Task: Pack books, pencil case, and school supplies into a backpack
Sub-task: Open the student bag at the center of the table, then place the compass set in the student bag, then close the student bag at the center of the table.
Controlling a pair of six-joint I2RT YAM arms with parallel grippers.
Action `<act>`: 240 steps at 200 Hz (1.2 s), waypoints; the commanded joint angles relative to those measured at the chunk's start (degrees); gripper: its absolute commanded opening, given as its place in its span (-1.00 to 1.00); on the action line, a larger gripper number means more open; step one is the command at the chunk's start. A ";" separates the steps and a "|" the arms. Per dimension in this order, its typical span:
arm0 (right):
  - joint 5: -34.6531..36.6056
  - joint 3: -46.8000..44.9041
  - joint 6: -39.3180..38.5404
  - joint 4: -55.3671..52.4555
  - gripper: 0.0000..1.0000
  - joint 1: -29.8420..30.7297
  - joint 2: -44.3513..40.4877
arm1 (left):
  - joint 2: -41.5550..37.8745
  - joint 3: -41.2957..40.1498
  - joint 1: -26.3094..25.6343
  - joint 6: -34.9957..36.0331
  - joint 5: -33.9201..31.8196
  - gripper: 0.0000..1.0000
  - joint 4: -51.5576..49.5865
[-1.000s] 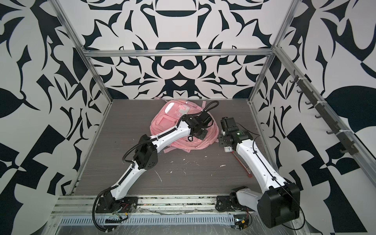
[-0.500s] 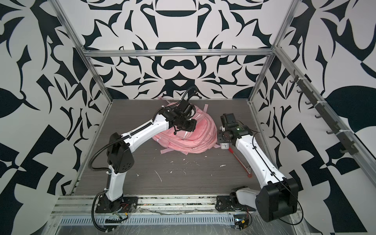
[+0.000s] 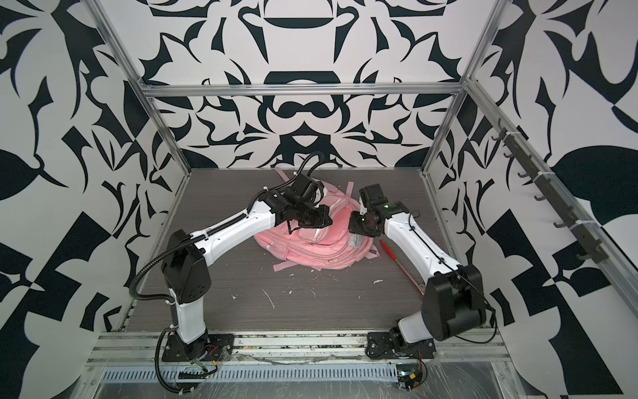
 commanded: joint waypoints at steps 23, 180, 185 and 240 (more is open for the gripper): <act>-6.39 4.93 6.46 5.57 -0.63 0.88 8.24 | -3.84 -4.17 -0.16 -5.57 4.53 -1.00 10.26; -14.25 8.60 14.91 7.55 0.58 0.17 10.26 | -5.37 -10.40 0.96 -7.92 3.97 -1.00 11.49; -14.21 8.36 14.46 6.77 0.60 -0.02 9.63 | -5.39 -10.45 0.97 -7.94 3.97 -1.00 11.49; -9.02 6.20 5.54 -9.50 0.61 -0.40 -4.16 | -4.89 -11.23 1.62 -7.65 4.42 -1.00 11.16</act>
